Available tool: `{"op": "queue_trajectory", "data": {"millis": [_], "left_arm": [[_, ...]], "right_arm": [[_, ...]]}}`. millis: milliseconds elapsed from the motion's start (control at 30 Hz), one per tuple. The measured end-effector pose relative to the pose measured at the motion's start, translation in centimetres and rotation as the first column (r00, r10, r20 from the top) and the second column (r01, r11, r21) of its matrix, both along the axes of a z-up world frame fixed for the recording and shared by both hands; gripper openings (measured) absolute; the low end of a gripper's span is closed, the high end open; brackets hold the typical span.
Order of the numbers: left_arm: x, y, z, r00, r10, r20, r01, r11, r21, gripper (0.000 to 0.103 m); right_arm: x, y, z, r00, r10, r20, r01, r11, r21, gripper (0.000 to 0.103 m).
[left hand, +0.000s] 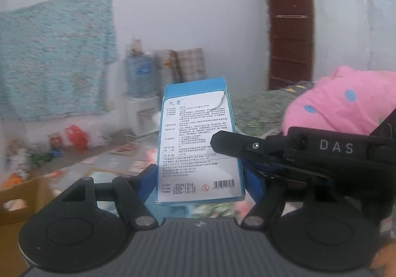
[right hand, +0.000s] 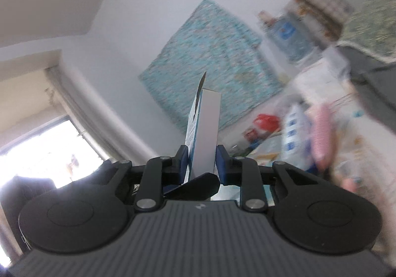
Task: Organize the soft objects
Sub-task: 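Carry the medicine box with the right tool and lower it into the cardboard box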
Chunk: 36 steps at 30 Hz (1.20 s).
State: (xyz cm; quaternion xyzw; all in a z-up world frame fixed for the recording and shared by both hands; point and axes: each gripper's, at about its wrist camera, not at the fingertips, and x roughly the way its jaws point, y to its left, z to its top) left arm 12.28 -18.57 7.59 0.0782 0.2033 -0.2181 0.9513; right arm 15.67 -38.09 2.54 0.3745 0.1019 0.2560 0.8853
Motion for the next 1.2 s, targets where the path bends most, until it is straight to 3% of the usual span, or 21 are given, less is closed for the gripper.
{"op": "queue_trajectory", "data": {"millis": [100,267,433,533,733,933,1067,1200], "left_arm": [[-0.8,2.6,0.8,0.997,0.075,0.000,-0.075,0.997,0.018,0.074],[-0.7,9.0,1.6,0.975,0.221,-0.029,-0.219,0.974,0.049,0.074],[1.5,15.9,1.8,0.926,0.371,-0.074,-0.364,0.927,0.088,0.074],[3.7,20.0,1.4,0.890,0.439,-0.125,-0.429,0.897,0.102,0.074],[8.9,28.4,-0.8,0.801,0.537,-0.264,-0.533,0.841,0.093,0.075],[10.8,33.8,-3.2,0.683,0.649,-0.334,-0.652,0.748,0.122,0.077],[9.9,36.7,-4.1,0.632,0.681,-0.369,-0.700,0.707,0.105,0.079],[9.3,38.4,-4.0,0.605,0.701,-0.378,-0.734,0.675,0.078,0.079]], "right_arm": [[0.9,2.8,0.5,0.995,0.098,0.005,-0.098,0.995,0.003,0.023],[4.3,9.3,1.2,0.958,0.282,-0.045,-0.282,0.959,0.001,0.023],[9.5,18.1,1.5,0.868,0.465,-0.171,-0.473,0.881,-0.003,0.023],[12.7,23.5,1.2,0.808,0.525,-0.267,-0.541,0.841,0.014,0.022],[18.0,33.0,-0.3,0.718,0.537,-0.443,-0.587,0.809,0.030,0.022],[21.8,40.1,-3.5,0.654,0.469,-0.594,-0.564,0.825,0.030,0.019],[24.9,43.5,-6.5,0.605,0.406,-0.685,-0.529,0.848,0.035,0.019],[26.5,46.2,-8.6,0.568,0.349,-0.745,-0.513,0.858,0.011,0.019]]}}
